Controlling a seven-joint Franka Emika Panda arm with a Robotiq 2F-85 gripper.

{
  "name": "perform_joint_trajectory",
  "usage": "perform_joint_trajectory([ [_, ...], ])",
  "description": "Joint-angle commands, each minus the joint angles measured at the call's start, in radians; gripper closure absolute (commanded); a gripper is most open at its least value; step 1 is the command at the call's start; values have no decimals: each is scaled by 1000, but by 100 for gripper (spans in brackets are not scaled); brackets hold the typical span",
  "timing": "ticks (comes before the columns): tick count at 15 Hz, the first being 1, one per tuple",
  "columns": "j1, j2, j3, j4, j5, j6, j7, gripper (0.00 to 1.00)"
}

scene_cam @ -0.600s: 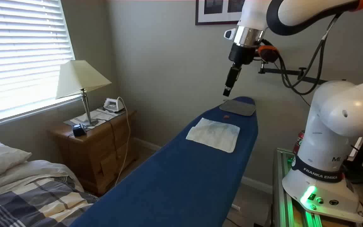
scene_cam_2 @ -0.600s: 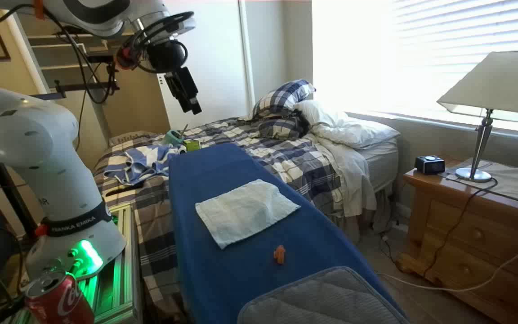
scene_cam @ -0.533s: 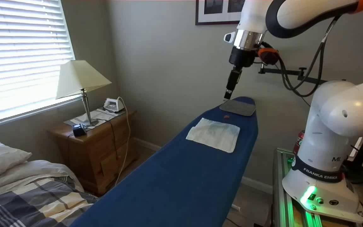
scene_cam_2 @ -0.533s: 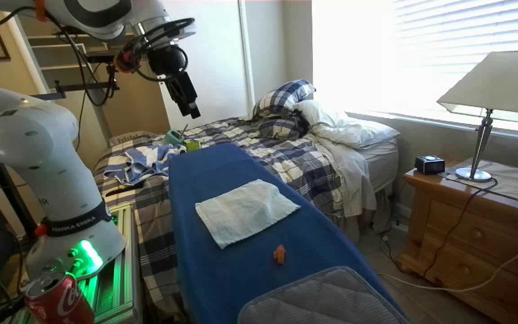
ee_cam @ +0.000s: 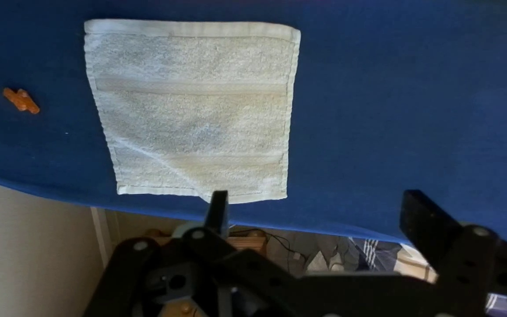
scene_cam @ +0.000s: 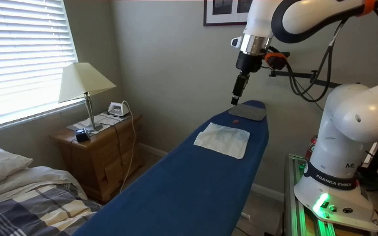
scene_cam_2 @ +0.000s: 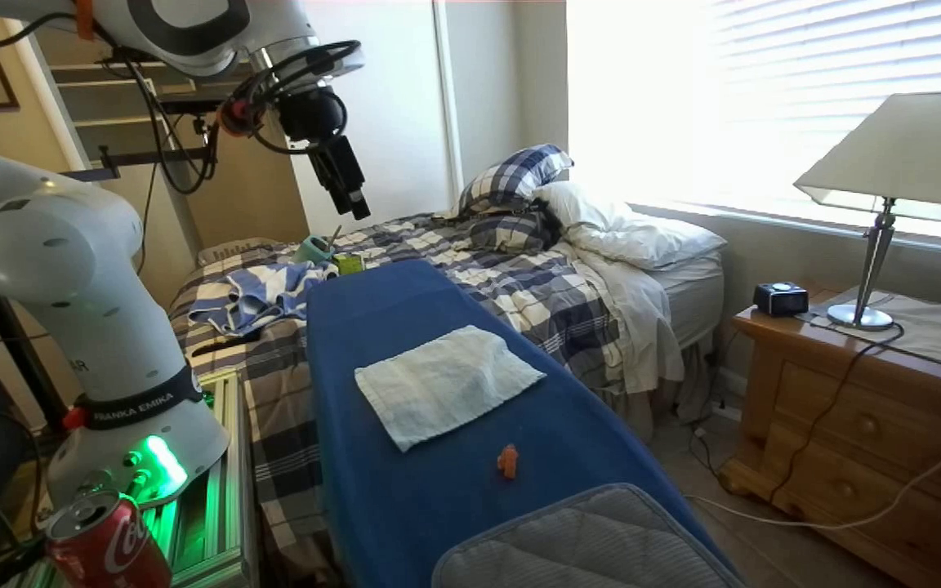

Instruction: Fold the white cloth several times

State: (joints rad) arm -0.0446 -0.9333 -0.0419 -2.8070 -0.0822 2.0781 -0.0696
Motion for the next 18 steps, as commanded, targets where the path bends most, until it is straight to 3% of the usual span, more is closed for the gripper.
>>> perform_joint_trajectory([
  [1,-39,175,21,20,-21,158,75,0],
  [5,-71,402,60,68,-20,333,171,0],
  [10,-81,650,93,152,-11,436,309,0],
  [18,-60,898,72,239,-23,579,435,0],
])
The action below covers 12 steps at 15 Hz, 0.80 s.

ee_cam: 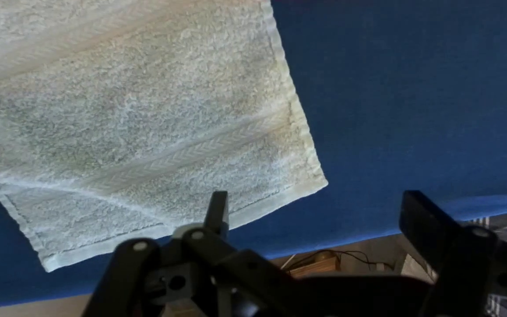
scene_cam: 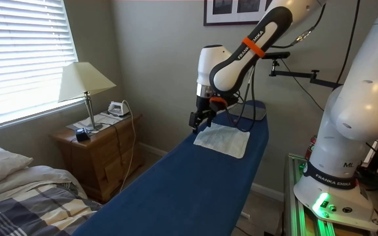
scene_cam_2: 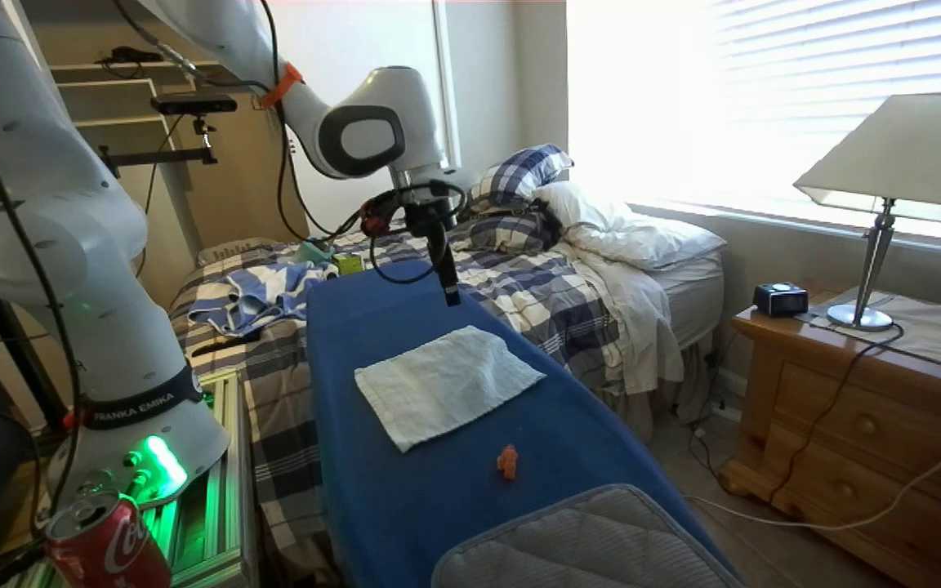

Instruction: Fold the white cloth several times

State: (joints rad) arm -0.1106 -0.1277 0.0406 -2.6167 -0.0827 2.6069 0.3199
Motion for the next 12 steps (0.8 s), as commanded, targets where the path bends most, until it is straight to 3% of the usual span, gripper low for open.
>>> perform_joint_trajectory([
  [1,11,117,-13,58,-25,59,54,0],
  [5,35,195,-29,84,-35,95,80,0],
  [7,49,223,-41,96,-35,100,87,28],
  [12,85,266,-76,118,-35,108,95,64],
])
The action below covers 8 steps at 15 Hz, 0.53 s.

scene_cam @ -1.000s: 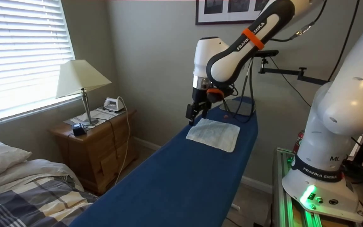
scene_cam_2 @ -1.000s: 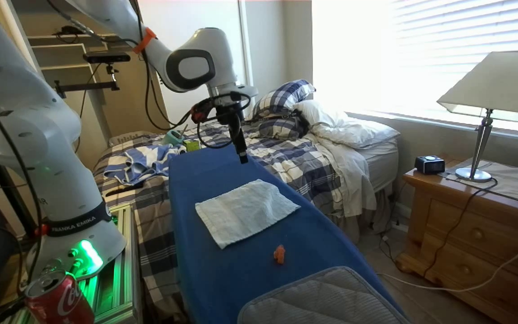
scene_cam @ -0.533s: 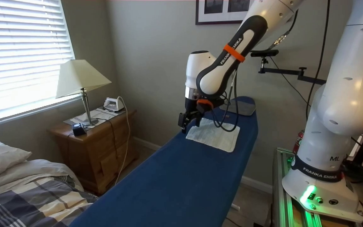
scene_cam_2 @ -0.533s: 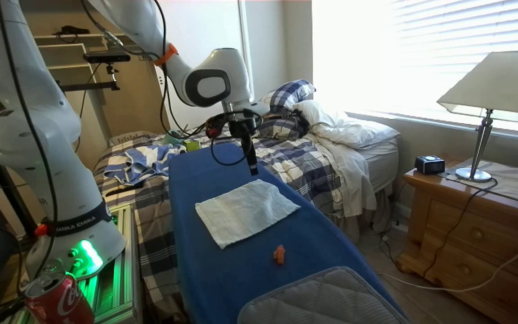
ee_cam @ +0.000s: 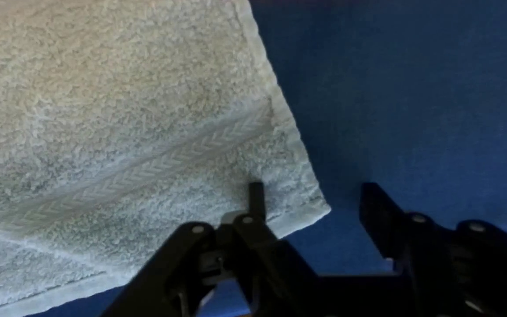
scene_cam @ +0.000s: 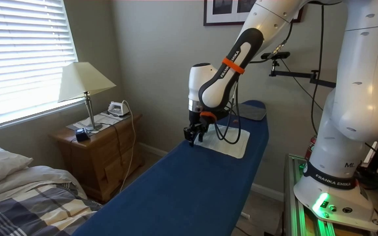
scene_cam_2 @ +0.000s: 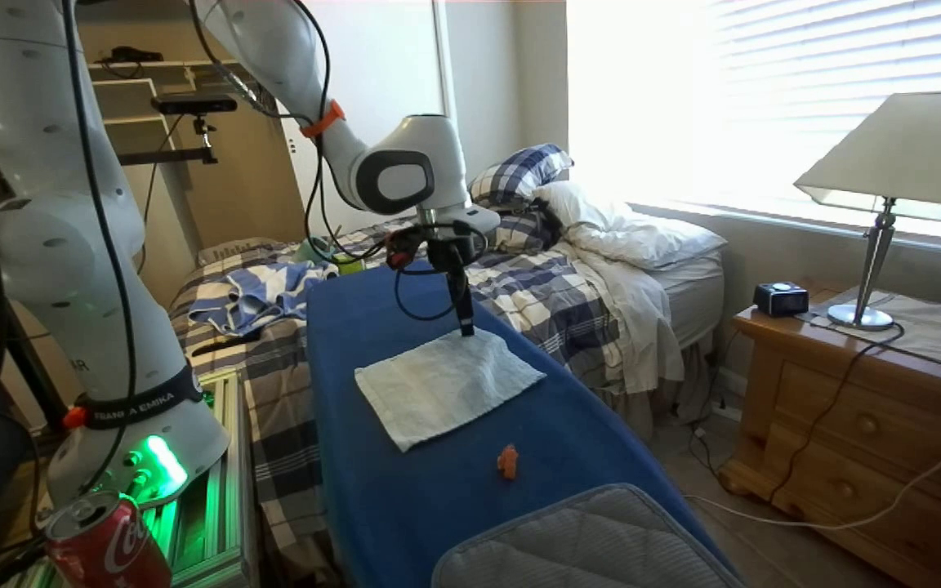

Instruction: Fold the white cloth several times

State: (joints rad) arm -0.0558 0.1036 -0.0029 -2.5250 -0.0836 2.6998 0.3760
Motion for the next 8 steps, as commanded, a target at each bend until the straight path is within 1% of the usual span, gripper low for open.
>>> perform_joint_trajectory([
  [1,36,40,-38,30,-34,16,40,70],
  [2,40,43,-44,33,-35,15,41,76],
  [3,43,43,-50,36,-37,15,41,79],
  [4,46,41,-55,37,-40,15,44,90],
  [5,49,40,-59,38,-44,15,47,95],
  [8,59,24,-71,32,-78,11,72,100],
])
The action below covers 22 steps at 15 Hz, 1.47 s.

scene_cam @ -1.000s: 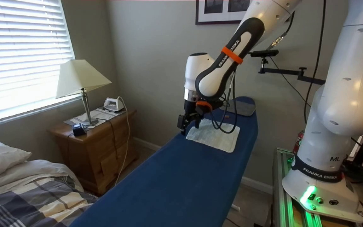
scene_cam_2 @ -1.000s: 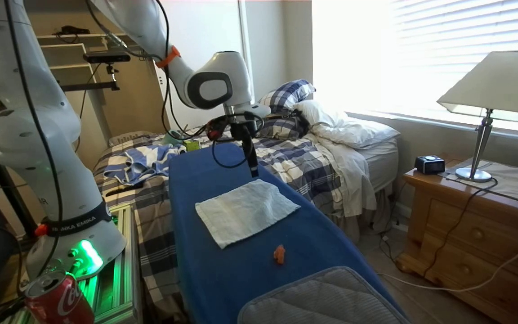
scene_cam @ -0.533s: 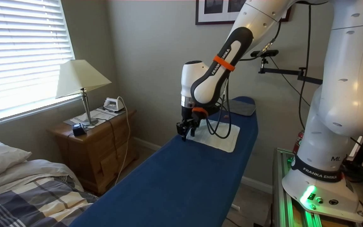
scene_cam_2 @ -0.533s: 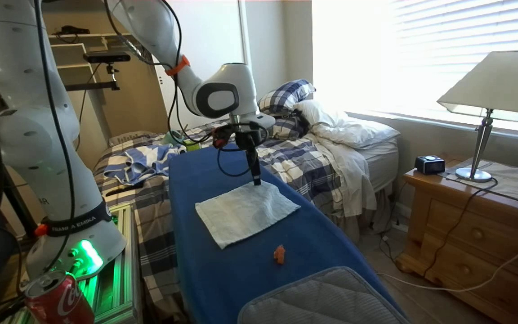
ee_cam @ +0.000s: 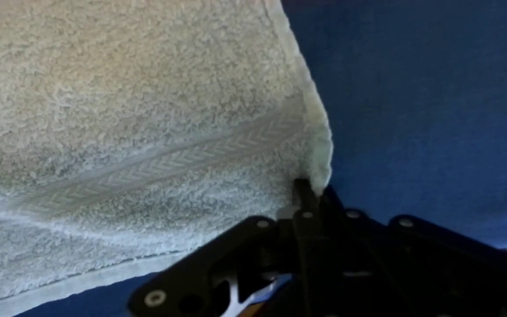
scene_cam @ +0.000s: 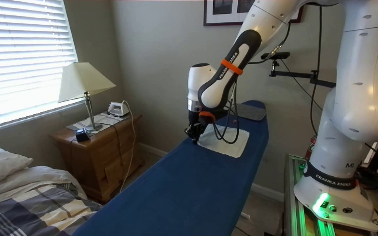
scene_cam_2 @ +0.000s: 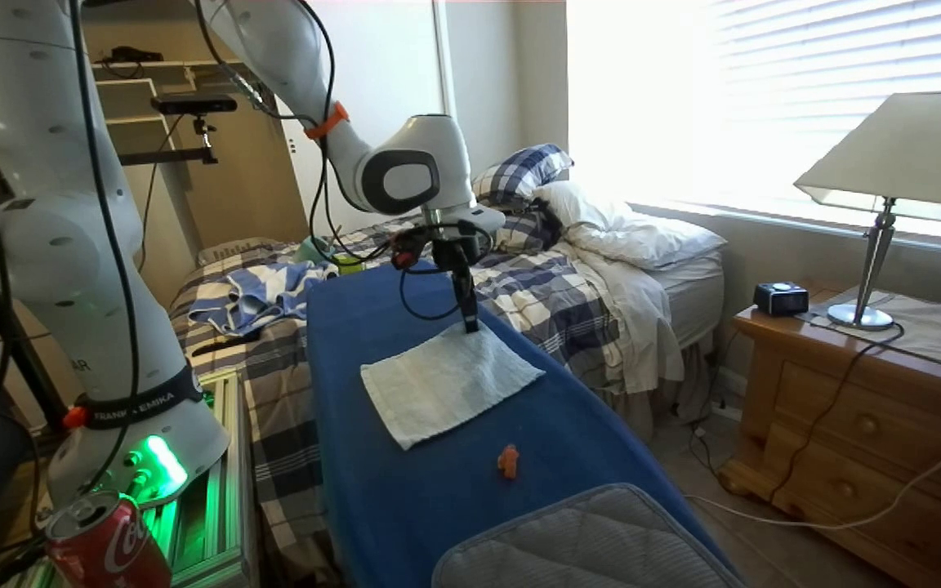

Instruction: Fold the white cloth several times

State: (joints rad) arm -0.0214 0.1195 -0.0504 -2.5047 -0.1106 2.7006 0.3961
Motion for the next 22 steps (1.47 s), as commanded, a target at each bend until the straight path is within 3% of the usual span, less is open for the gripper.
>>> perform_joint_trajectory([
  [1,28,-3,-28,6,-68,6,65,98],
  [9,21,-132,-52,-65,-234,-46,199,98],
  [16,-43,-248,-33,-153,-258,-83,192,98],
  [22,-149,-315,-44,-219,-286,-86,153,98],
])
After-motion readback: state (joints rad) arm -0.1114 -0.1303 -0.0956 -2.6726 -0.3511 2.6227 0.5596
